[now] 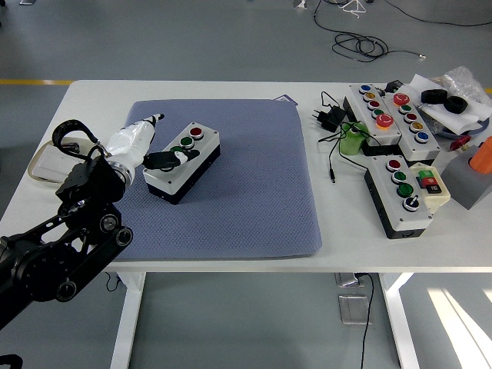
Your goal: Pick up the button,place it on the desk,press the button,press the button
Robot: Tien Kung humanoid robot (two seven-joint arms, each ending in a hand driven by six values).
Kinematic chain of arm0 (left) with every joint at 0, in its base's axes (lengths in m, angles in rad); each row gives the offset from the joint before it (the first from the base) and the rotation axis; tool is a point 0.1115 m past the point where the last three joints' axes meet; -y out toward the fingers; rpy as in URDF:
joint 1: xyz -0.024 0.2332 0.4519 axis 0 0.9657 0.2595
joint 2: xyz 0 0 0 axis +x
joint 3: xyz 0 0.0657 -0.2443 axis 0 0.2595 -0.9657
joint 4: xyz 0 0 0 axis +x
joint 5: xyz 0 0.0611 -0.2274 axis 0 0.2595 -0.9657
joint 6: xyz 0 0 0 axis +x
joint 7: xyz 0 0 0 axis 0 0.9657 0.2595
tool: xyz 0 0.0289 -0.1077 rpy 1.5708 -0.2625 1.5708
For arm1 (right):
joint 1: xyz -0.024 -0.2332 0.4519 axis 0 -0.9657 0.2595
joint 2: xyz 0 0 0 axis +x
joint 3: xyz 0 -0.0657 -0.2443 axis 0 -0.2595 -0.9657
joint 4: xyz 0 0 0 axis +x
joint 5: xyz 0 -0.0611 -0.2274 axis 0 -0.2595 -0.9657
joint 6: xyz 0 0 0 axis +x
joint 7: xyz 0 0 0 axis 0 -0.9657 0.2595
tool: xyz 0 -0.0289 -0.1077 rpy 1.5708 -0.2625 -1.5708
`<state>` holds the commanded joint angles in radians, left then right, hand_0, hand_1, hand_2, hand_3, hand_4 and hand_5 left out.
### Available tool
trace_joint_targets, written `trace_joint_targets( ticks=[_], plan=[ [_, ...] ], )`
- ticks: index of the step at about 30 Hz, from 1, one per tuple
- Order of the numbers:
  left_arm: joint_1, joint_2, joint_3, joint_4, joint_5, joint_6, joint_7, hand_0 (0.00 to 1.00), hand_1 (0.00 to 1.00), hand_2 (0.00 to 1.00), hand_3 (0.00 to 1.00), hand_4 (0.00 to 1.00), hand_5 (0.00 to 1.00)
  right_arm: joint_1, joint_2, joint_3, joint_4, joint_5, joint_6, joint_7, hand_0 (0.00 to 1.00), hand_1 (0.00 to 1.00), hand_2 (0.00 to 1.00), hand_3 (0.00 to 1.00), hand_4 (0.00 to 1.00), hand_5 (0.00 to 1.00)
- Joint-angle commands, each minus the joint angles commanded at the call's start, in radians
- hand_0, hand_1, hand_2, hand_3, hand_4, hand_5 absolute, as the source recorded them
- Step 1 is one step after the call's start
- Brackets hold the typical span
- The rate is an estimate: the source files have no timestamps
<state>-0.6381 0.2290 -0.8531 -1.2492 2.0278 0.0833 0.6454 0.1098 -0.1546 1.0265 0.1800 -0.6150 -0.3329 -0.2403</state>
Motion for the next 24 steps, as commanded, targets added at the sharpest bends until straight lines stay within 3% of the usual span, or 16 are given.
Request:
trace_joint_targets(
  ticks=[5,6,13,19,24],
  plan=[
    [-0.02,-0.025,0.014,0.041,0.007,-0.019,0.0,0.941,0.998,0.998,0.998,0.998,0.716,0.004,-0.001,-0.002,0.0,0.005,0.0,0.002,0.787,0.797,0.817,0.751,0.412,0.479],
    [-0.025,-0.032,0.017,0.052,0.007,-0.022,0.0,0.869,0.998,0.998,0.998,0.998,0.703,0.005,-0.001,-0.001,0.0,0.005,0.0,0.002,0.787,0.797,0.817,0.751,0.412,0.479],
    [-0.053,-0.06,0.03,0.123,0.001,-0.027,0.0,0.835,0.998,0.998,0.998,0.998,0.687,0.01,-0.002,0.0,0.0,0.005,0.0,0.003,0.787,0.797,0.817,0.751,0.412,0.479],
    [-0.08,-0.085,0.053,0.21,-0.025,0.016,0.0,0.796,0.997,0.998,0.998,0.998,0.668,0.012,-0.003,0.003,0.0,0.002,-0.001,0.002,0.787,0.797,0.817,0.751,0.412,0.479],
    [-0.095,-0.105,0.066,0.269,-0.035,0.012,0.0,0.78,0.971,0.998,0.998,0.998,0.636,0.014,-0.003,0.003,0.0,-0.001,0.0,0.001,0.787,0.797,0.817,0.751,0.412,0.479]
  ],
)
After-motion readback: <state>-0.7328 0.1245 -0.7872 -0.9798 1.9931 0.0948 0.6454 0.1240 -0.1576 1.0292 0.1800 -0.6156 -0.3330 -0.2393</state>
